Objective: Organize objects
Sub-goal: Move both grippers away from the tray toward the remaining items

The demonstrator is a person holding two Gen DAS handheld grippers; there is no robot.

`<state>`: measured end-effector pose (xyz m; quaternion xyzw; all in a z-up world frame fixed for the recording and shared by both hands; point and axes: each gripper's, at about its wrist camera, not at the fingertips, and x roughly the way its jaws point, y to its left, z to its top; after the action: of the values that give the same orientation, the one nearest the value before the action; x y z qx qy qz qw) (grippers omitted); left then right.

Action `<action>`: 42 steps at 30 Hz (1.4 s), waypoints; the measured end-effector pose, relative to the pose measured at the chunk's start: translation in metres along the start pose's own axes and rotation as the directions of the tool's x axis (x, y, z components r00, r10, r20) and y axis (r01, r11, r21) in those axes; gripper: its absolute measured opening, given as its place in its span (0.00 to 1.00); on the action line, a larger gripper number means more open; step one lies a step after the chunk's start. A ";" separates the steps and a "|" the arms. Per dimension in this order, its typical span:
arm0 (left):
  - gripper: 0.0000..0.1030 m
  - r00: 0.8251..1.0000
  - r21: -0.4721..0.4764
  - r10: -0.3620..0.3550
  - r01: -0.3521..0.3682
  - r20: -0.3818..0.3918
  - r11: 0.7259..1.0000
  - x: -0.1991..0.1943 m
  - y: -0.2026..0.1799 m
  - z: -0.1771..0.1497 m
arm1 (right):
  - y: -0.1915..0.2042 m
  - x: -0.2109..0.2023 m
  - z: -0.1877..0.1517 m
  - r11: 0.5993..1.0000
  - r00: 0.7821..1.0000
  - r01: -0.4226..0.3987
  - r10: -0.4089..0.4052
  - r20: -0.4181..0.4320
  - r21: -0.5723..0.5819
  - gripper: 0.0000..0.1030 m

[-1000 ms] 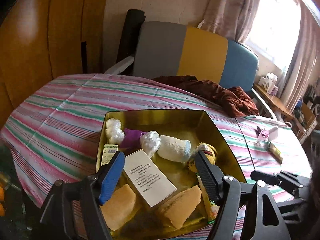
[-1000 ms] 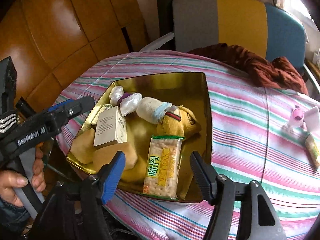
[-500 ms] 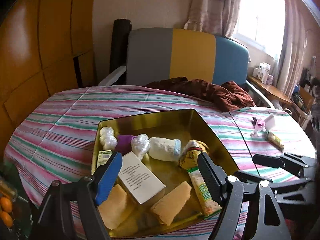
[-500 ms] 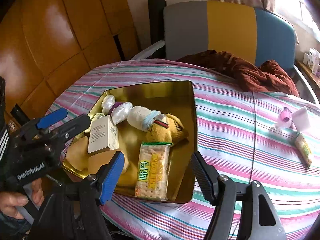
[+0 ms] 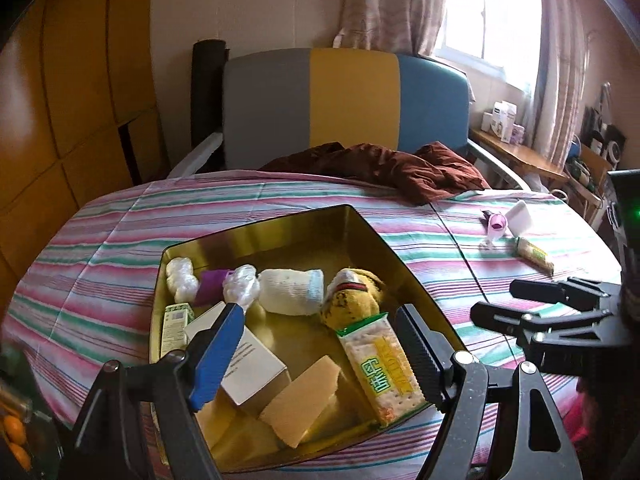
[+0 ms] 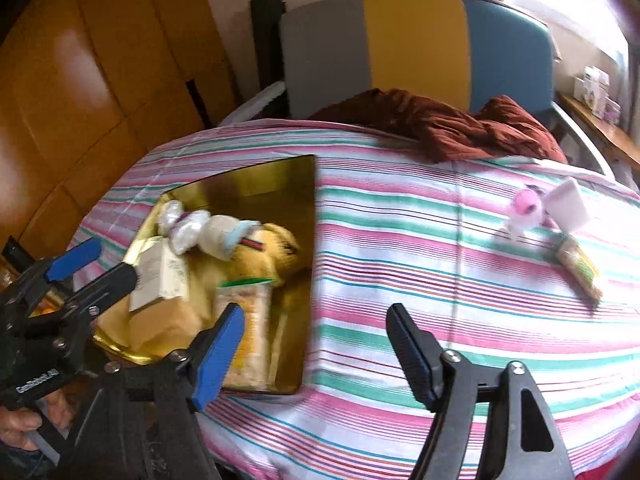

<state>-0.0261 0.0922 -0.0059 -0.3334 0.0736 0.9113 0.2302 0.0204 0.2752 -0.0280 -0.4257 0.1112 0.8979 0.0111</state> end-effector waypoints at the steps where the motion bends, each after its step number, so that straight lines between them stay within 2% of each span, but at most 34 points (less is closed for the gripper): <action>1: 0.77 1.000 0.006 -0.001 0.001 0.001 1.000 0.000 -0.002 0.001 | -0.007 -0.001 0.000 1.000 1.000 0.007 -0.007 -0.002 0.014 0.73; 17: 0.79 0.998 0.125 -0.066 0.064 0.009 0.990 0.010 -0.049 0.020 | -0.118 -0.023 0.006 0.962 0.986 0.165 -0.159 -0.045 0.219 0.73; 30: 0.79 0.993 0.179 -0.113 0.115 -0.021 0.977 0.025 -0.080 0.026 | -0.179 -0.030 0.014 0.936 0.957 0.289 -0.276 -0.095 0.199 0.74; 42: 0.79 0.986 0.186 -0.148 0.161 -0.081 0.969 0.042 -0.096 0.022 | -0.250 -0.030 0.013 0.888 0.932 0.361 -0.330 -0.151 0.285 0.74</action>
<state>-0.0220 0.1986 -0.0136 -0.3443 0.1425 0.8677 0.3289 0.0585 0.5235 -0.0442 -0.4752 0.1726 0.8312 0.2314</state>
